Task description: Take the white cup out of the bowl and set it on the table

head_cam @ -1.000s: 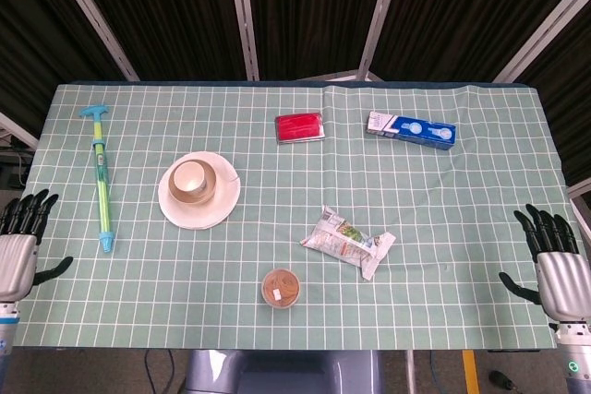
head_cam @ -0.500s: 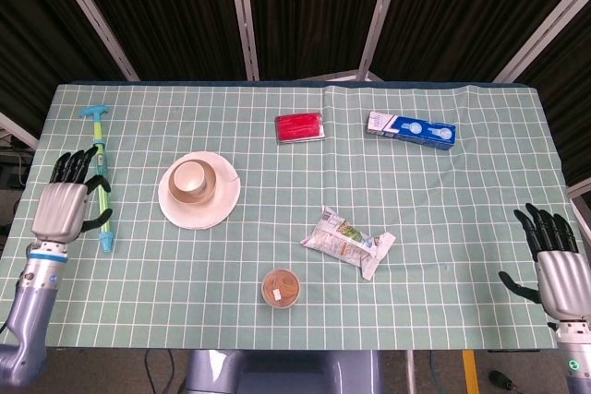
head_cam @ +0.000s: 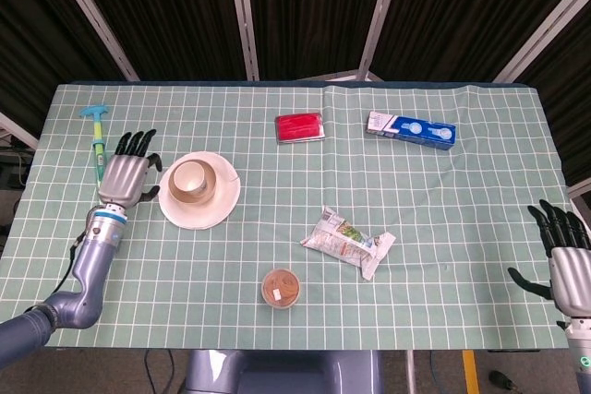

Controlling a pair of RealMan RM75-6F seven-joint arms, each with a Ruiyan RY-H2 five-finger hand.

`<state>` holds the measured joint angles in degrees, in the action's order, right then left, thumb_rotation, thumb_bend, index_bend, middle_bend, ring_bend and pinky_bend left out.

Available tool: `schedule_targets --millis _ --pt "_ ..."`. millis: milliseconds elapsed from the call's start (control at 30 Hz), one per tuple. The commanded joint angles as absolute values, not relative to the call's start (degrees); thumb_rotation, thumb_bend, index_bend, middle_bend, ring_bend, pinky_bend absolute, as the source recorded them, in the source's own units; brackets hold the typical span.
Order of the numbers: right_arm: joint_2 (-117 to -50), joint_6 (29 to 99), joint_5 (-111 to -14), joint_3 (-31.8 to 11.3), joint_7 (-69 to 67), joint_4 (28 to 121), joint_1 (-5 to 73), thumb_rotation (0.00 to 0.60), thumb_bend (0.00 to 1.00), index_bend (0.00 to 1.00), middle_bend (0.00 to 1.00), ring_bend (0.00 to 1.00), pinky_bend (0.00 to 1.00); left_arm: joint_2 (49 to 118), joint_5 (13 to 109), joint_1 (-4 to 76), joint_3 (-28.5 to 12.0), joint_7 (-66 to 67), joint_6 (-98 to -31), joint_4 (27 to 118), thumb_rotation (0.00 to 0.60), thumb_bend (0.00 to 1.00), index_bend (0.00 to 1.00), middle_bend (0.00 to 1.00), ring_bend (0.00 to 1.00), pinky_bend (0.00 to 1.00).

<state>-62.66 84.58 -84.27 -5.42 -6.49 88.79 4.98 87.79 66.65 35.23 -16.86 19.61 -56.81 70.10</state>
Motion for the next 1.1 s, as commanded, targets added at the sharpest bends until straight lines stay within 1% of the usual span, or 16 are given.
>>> schedule_targets --millis 33,267,667,833,967,1100 --pt "-62.51 84.41 -83.94 -5.64 -7.12 88.53 5.03 0.6 0.09 0.06 0.0 0.0 0.0 88.67 66.21 36.11 -16.53 20.3 -56.5 69.82 0.6 0.29 0.47 0.0 0.0 0.0" --pt "-62.12 84.63 -83.72 -6.05 -8.83 88.27 4.96 0.6 0.09 0.06 0.0 0.0 0.0 90.74 65.33 37.77 -15.27 22.44 -56.34 68.94 0.6 0.29 0.49 0.0 0.0 0.0" --pt "-61.92 84.56 -83.84 -6.24 -10.28 88.14 5.07 0.6 0.09 0.06 0.0 0.0 0.0 93.51 63.38 40.0 -14.82 24.22 -55.73 66.44 0.6 0.29 0.53 0.0 0.0 0.0" --pt "-61.84 84.47 -83.71 -6.34 -10.81 88.0 5.09 0.6 0.09 0.06 0.0 0.0 0.0 95.17 62.8 40.58 -14.36 24.19 -55.51 64.83 0.6 0.36 0.57 0.0 0.0 0.0" --pt "-61.73 84.42 -83.82 -6.25 -11.17 88.05 5.07 0.6 0.09 0.06 0.0 0.0 0.0 95.6 63.06 40.62 -13.94 23.79 -55.91 64.17 0.6 0.47 0.6 0.01 0.0 0.0" --pt "-61.68 84.57 -83.85 -6.3 -11.32 88.04 5.02 0.6 0.09 0.06 0.0 0.0 0.0 95.35 63.4 40.41 -13.67 23.28 -56.43 64.55 0.6 0.51 0.62 0.01 0.0 0.0"
